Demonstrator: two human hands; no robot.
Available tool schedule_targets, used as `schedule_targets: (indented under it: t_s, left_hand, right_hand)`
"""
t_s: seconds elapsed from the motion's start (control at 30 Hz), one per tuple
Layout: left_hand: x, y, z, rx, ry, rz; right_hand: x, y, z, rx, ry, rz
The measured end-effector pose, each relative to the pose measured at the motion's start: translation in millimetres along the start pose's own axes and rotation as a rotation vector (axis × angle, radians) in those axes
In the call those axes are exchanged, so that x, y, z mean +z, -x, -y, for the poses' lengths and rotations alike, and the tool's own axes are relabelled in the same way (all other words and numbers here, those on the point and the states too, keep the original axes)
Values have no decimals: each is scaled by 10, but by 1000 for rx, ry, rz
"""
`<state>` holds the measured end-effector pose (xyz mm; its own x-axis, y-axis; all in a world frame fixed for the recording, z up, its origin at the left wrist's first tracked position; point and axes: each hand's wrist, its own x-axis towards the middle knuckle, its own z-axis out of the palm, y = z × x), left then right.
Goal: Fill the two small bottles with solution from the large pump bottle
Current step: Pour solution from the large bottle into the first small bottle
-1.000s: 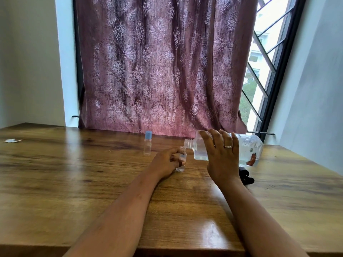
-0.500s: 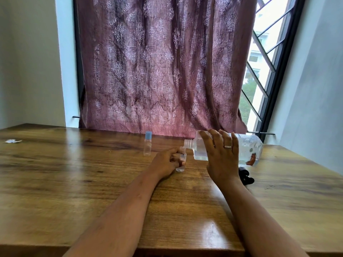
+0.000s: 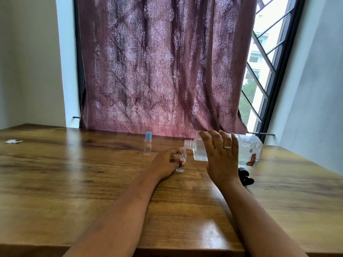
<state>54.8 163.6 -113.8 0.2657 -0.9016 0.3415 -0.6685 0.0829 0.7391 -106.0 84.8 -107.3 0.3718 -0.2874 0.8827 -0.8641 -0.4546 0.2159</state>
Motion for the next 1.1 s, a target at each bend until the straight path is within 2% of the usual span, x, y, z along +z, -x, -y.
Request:
schedule_targets:
  t_s: [1.1]
  left_hand:
    - [10, -4, -9, -16, 59, -1]
  right_hand:
    - [-17, 1, 3, -2, -8, -15]
